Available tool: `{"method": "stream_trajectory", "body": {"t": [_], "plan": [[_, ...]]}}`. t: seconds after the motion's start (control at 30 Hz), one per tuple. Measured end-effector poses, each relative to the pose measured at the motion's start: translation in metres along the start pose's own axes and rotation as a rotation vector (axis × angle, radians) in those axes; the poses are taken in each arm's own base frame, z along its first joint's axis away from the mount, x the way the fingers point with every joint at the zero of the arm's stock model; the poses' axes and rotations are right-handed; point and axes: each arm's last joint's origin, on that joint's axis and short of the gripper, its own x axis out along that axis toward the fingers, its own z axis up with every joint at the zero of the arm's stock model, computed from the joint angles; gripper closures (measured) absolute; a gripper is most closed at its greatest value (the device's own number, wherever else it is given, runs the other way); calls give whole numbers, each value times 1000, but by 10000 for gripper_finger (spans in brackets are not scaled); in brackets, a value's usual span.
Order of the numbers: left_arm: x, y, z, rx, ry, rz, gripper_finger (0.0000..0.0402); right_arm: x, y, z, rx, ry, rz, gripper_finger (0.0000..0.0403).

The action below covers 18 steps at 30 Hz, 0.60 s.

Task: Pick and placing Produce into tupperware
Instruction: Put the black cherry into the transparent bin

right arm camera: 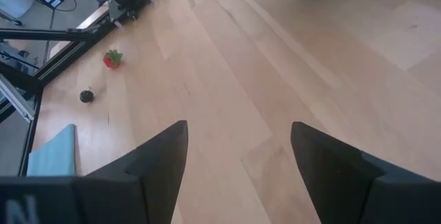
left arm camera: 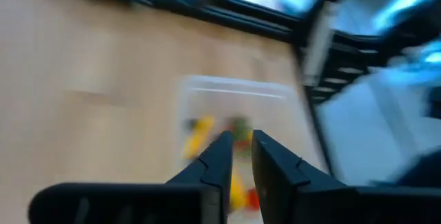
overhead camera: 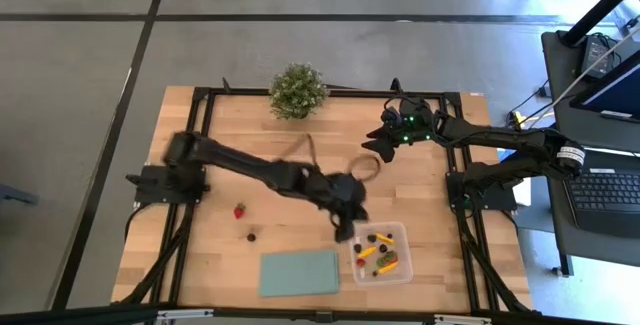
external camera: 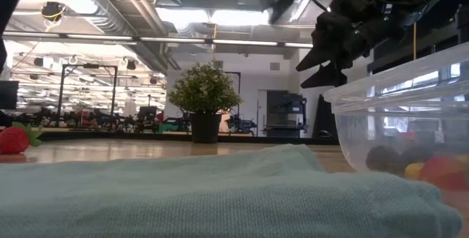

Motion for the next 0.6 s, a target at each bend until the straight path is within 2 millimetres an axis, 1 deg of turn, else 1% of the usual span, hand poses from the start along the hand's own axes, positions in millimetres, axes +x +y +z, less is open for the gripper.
{"method": "stream_trajectory", "body": {"t": [0.07,0.13,0.23,0.33,0.43,0.53,0.6], "plan": [[-40,-6,12,50,-9,124,348,0,0,0,0,1,3,144],[-80,-13,23,85,-36,210,344,0,0,0,0,0,4,144],[-136,-27,31,116,-75,277,338,0,0,0,0,1,4,144],[-183,-40,29,137,-93,322,332,0,0,0,-2,-1,5,144],[-215,-49,18,129,-74,371,326,0,0,0,-2,-2,5,144],[-237,-55,4,70,-43,462,317,0,0,0,-2,-2,5,144],[-247,-56,-8,27,9,517,307,0,0,1,-3,-5,6,144]]}}
